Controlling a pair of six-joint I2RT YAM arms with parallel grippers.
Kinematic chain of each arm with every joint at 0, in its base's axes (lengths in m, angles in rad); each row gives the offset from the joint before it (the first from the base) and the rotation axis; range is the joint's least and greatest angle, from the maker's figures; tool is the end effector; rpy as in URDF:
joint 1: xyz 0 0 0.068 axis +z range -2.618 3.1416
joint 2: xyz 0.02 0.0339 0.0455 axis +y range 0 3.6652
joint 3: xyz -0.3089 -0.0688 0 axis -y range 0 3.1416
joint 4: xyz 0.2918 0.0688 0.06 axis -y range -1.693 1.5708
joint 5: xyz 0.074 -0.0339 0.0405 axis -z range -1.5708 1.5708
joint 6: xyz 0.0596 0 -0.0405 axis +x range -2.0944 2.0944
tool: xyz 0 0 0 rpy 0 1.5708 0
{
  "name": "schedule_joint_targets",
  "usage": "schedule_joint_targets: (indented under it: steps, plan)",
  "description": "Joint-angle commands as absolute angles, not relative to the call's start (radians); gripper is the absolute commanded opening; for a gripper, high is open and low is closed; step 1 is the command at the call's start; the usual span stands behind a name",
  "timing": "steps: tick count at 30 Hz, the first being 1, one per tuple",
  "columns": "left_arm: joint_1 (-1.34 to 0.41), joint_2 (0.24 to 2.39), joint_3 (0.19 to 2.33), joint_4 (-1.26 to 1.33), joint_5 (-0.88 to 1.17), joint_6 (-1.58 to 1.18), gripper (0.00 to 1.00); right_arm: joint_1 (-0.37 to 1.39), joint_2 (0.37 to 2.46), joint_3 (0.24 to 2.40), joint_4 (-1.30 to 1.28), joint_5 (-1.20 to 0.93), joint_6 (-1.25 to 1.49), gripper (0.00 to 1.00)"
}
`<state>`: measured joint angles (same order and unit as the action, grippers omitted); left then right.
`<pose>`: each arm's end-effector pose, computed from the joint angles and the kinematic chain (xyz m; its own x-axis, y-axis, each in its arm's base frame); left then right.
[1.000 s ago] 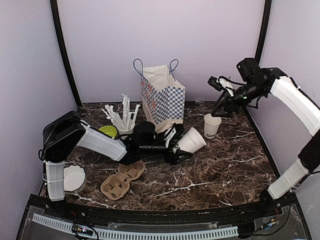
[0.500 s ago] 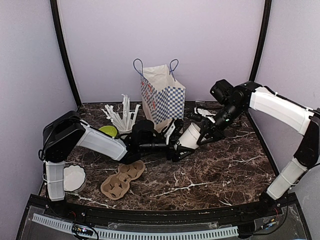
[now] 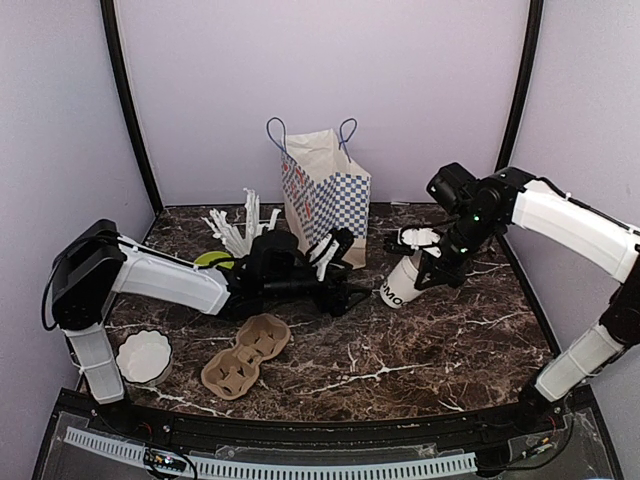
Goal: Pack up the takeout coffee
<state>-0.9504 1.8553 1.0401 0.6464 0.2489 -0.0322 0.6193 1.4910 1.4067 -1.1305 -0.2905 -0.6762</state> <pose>0.2673 -0.3994 0.2166 -0.1276 0.1248 -0.9839 0.9261 0.3701 -0.0731 0.2644 0.2095 0.3338 -0.1964 -0.8763 -0.4398 -0.9748 0.2228 -0.0087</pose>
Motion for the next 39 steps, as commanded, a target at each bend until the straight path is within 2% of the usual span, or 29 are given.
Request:
schedule_joint_targets:
  steps: [1, 11, 17, 27, 29, 31, 35, 39]
  plan:
    - [-0.929, 1.758, 1.098, 0.266, 0.065, 0.009, 0.80, 0.690, 1.467, 1.317, -1.140, -0.082, -0.694, 0.00]
    - [-0.875, 1.823, 1.311, -0.087, -0.117, -0.207, 0.60, 0.915, 1.564, 1.275, -1.074, 0.093, -0.664, 0.00]
    - [-0.843, 1.938, 1.475, -0.237, -0.170, -0.247, 0.58, 0.977, 1.611, 1.266, -1.042, 0.139, -0.654, 0.00]
    - [-0.812, 2.054, 1.562, -0.334, -0.233, -0.276, 0.52, 1.009, 1.641, 1.273, -1.050, 0.129, -0.649, 0.03]
    - [-0.806, 2.057, 1.553, -0.326, -0.221, -0.281, 0.52, 1.013, 1.641, 1.269, -1.051, 0.126, -0.647, 0.08]
    - [-0.799, 2.061, 1.543, -0.307, -0.204, -0.289, 0.52, 1.014, 1.638, 1.276, -1.054, 0.117, -0.646, 0.20]
    - [-0.795, 2.081, 1.552, -0.304, -0.185, -0.297, 0.50, 1.013, 1.606, 1.324, -1.082, 0.085, -0.633, 0.33]
    - [-0.795, 2.096, 1.556, -0.300, -0.155, -0.306, 0.48, 1.002, 1.553, 1.375, -1.130, 0.038, -0.643, 0.39]
